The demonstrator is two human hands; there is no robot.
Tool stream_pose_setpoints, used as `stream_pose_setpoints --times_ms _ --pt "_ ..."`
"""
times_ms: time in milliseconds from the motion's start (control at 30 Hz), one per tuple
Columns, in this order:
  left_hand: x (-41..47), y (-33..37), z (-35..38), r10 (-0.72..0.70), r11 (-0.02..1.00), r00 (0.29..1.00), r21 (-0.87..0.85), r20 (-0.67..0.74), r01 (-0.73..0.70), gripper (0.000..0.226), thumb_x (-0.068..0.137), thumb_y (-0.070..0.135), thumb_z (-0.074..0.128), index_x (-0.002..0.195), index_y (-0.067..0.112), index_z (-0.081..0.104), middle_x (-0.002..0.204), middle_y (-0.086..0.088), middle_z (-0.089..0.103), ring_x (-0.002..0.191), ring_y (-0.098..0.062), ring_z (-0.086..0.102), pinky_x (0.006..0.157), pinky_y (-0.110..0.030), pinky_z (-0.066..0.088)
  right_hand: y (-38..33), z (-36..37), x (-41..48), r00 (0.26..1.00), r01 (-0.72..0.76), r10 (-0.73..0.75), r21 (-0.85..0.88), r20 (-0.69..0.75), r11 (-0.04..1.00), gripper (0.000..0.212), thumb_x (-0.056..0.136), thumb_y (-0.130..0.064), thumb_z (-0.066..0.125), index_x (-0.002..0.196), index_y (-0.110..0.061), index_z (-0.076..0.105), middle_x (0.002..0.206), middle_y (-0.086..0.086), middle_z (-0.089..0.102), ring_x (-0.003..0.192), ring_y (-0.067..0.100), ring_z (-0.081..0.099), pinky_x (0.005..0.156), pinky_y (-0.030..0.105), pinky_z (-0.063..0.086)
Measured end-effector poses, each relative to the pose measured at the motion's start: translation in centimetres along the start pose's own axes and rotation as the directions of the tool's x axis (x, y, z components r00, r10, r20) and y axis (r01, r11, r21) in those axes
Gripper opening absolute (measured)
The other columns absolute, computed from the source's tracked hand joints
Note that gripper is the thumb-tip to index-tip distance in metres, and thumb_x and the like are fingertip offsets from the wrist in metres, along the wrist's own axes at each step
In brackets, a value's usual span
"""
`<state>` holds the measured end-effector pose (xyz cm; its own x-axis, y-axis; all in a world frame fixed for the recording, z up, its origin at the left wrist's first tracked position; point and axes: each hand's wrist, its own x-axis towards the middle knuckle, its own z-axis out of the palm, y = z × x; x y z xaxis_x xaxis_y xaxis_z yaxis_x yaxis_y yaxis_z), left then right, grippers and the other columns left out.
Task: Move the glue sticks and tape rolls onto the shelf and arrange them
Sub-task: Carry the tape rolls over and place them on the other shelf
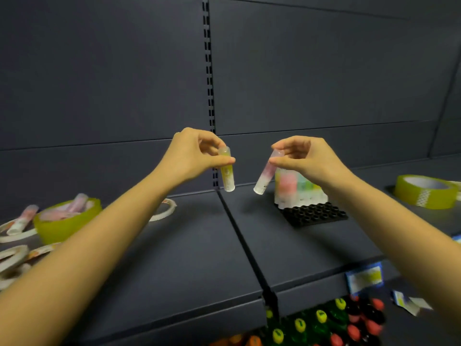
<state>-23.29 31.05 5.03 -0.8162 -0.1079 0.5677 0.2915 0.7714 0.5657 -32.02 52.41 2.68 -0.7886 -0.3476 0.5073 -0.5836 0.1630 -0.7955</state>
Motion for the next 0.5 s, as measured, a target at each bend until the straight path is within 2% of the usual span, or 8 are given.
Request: stream_pose_setpoints --times_ms 100,267,400,500 --pt "0.1 2.3 3.6 0.014 1.000 1.000 0.002 -0.020 -0.014 0.020 0.070 0.024 0.080 0.083 0.012 0.073 0.079 0.003 0.071 0.071 -0.013 0.067 0.070 -0.019 0.053 1.2 -3.8 -0.3 1.000 0.014 -0.014 -0.066 0.002 0.998 0.021 0.073 -0.017 0.079 0.092 -0.021 0.070 0.085 -0.005 0.068 0.074 0.006 0.062 0.077 0.017 0.050" --pt "0.5 4.6 8.9 0.007 0.999 0.999 0.034 -0.051 -0.005 0.016 0.070 0.022 0.080 0.083 0.015 0.073 0.075 0.006 0.069 0.057 0.002 0.061 0.058 -0.003 0.046 4.0 -7.6 -0.3 0.998 0.045 -0.041 -0.113 0.041 0.993 0.021 0.075 -0.013 0.078 0.093 -0.017 0.069 0.084 -0.006 0.065 0.069 0.003 0.058 0.071 0.008 0.049" --pt "0.7 5.3 12.1 -0.039 0.996 0.991 0.071 -0.130 0.049 0.025 0.070 0.020 0.081 0.091 0.013 0.070 0.079 0.002 0.068 0.061 -0.003 0.063 0.067 -0.015 0.052 6.2 -8.6 0.1 0.994 0.084 -0.077 -0.093 0.081 0.992 0.020 0.075 -0.009 0.078 0.089 -0.018 0.068 0.084 -0.004 0.065 0.065 0.002 0.055 0.067 0.004 0.047" --pt "0.5 5.5 14.1 -0.079 0.992 0.984 0.087 -0.159 0.093 0.025 0.070 0.019 0.081 0.089 0.011 0.067 0.076 0.003 0.065 0.058 -0.008 0.062 0.068 -0.020 0.050 7.3 -8.6 0.4 0.988 0.119 -0.111 -0.079 0.107 0.990 0.021 0.074 -0.007 0.078 0.088 -0.018 0.067 0.084 -0.003 0.065 0.063 0.000 0.054 0.064 0.002 0.045"
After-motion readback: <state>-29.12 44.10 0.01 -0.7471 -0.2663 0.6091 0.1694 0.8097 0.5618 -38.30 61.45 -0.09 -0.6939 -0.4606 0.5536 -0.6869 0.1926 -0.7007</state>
